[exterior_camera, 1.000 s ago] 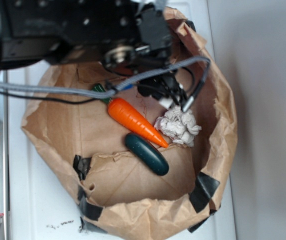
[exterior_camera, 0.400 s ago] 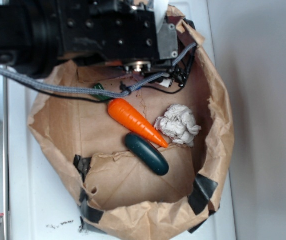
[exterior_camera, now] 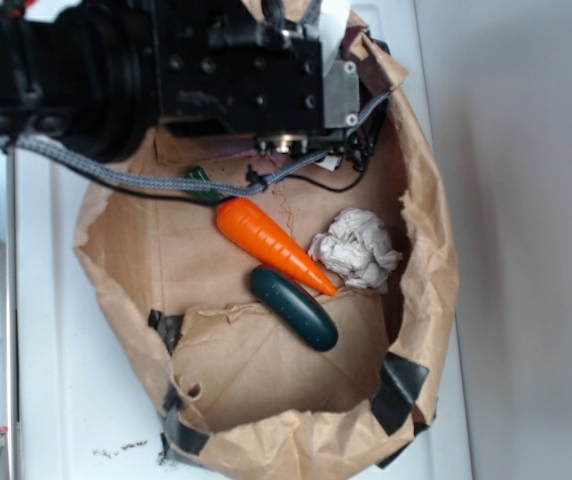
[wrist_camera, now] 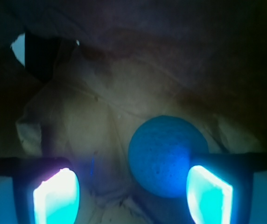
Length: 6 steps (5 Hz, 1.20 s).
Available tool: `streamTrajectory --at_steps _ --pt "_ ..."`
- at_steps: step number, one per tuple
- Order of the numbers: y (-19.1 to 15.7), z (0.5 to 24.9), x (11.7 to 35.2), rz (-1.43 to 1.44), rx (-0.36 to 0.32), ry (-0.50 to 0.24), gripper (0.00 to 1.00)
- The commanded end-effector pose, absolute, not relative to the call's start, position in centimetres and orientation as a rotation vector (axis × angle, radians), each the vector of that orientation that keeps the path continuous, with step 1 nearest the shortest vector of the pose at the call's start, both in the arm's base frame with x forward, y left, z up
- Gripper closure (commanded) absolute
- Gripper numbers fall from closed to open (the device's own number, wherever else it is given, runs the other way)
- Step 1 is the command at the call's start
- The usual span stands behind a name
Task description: Grab the blue ball.
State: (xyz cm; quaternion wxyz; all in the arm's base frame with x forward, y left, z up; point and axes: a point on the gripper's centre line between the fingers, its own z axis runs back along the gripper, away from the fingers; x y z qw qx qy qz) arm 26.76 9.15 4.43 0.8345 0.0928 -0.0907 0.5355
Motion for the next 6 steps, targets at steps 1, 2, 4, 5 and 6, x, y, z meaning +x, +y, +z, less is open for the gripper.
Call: streamTrajectory --at_steps 1,2,4,5,6 --pt "9.9 3.5 26.5 1.115 0.285 -0.232 0.0" --pt "10.0 3.4 26.5 1.113 0.29 -0.223 0.0" --pt "9.5 3.9 26.2 1.115 0.266 -0.229 1.0" --pt "9.2 4.2 26.2 1.101 0.259 -0.226 1.0" --pt "9.0 4.5 26.1 1.091 0.247 -0.225 1.0"
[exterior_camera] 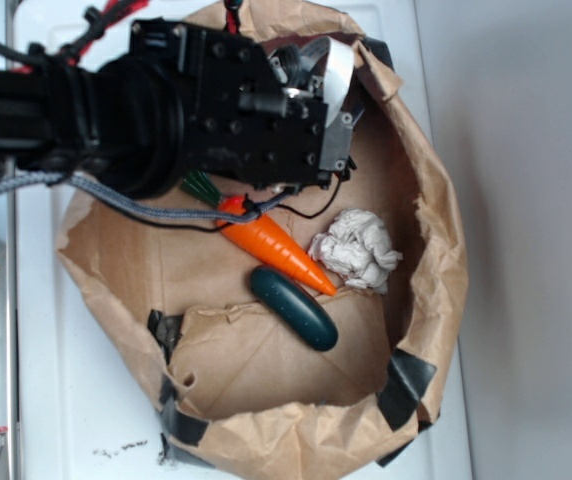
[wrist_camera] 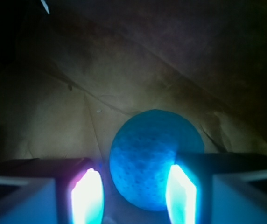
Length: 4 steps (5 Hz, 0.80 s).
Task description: Grab the blue ball.
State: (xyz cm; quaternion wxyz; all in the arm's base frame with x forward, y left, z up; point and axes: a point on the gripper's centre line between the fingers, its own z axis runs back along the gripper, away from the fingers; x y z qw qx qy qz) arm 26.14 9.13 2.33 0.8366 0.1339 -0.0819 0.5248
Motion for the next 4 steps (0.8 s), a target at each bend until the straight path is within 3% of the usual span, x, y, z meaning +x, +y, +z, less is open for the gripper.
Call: streamTrajectory --at_steps 1,3,4 --pt "8.8 4.7 26.1 1.08 0.249 -0.227 1.0" --pt "8.6 4.9 26.0 1.052 0.242 -0.239 1.0" --pt "8.4 6.3 25.9 1.037 0.19 -0.264 1.0"
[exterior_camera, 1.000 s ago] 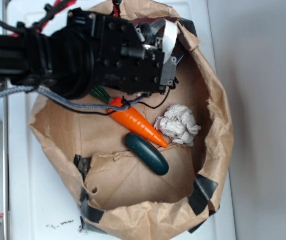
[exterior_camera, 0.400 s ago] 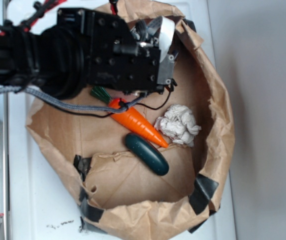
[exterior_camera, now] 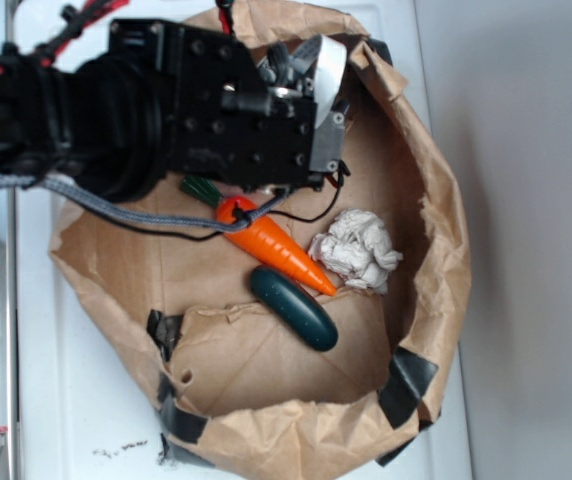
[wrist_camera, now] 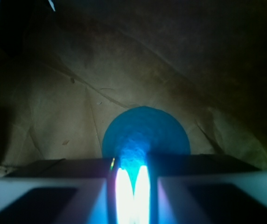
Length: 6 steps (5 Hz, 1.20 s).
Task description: Grab the blue ball.
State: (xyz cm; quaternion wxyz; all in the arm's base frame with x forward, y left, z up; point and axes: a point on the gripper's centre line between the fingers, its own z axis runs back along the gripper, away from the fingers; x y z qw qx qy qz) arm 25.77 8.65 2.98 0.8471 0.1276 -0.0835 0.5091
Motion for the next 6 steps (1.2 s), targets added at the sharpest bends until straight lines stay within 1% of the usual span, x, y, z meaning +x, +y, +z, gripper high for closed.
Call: streamTrajectory --at_steps 1,2,3,4,5,6 --pt "8.1 9.3 25.4 1.044 0.081 -0.269 1.0" --pt "8.0 11.4 25.1 1.056 -0.002 -0.263 1.0" --pt "8.0 11.5 24.9 1.044 -0.012 -0.272 1.0" --pt "8.2 10.7 24.9 1.038 0.022 -0.272 1.0" --pt "8.6 9.7 25.3 1.062 0.078 -0.261 0.0" --pt "9.6 8.0 25.5 1.113 0.156 -0.25 0.0"
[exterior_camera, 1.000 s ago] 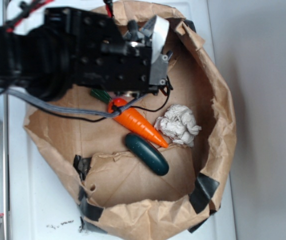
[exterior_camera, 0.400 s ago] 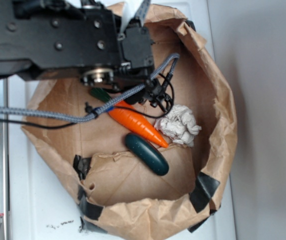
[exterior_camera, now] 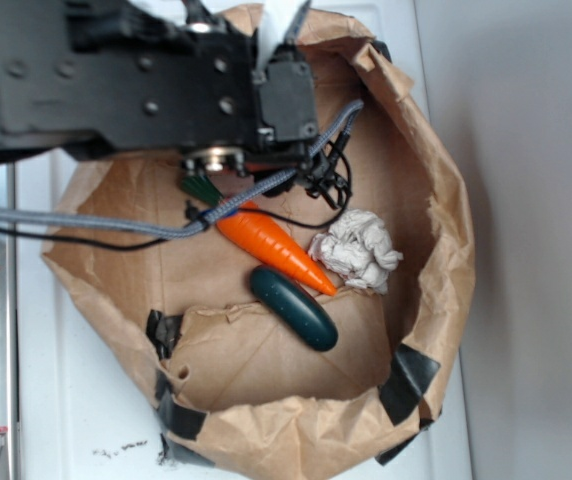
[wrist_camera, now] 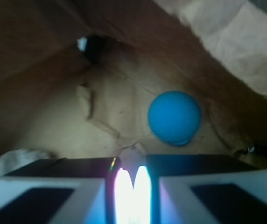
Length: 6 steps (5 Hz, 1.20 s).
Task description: Grab the blue ball.
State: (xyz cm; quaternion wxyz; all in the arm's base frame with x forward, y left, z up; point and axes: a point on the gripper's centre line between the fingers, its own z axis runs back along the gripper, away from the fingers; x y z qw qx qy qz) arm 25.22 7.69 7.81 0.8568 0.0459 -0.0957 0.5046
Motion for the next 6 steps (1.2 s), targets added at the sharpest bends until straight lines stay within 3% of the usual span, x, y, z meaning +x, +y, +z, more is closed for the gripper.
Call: streamTrajectory --at_steps 1,2,4,5,6 --pt "10.3 6.5 25.3 1.162 0.229 -0.212 0.0" --pt "10.7 4.9 25.8 1.163 0.265 -0.17 0.0" --pt "12.2 2.1 26.6 1.144 0.402 -0.202 0.0" --pt "13.3 1.3 26.6 1.158 0.454 -0.183 0.0" --pt "11.7 3.7 26.5 1.119 0.31 -0.202 0.0"
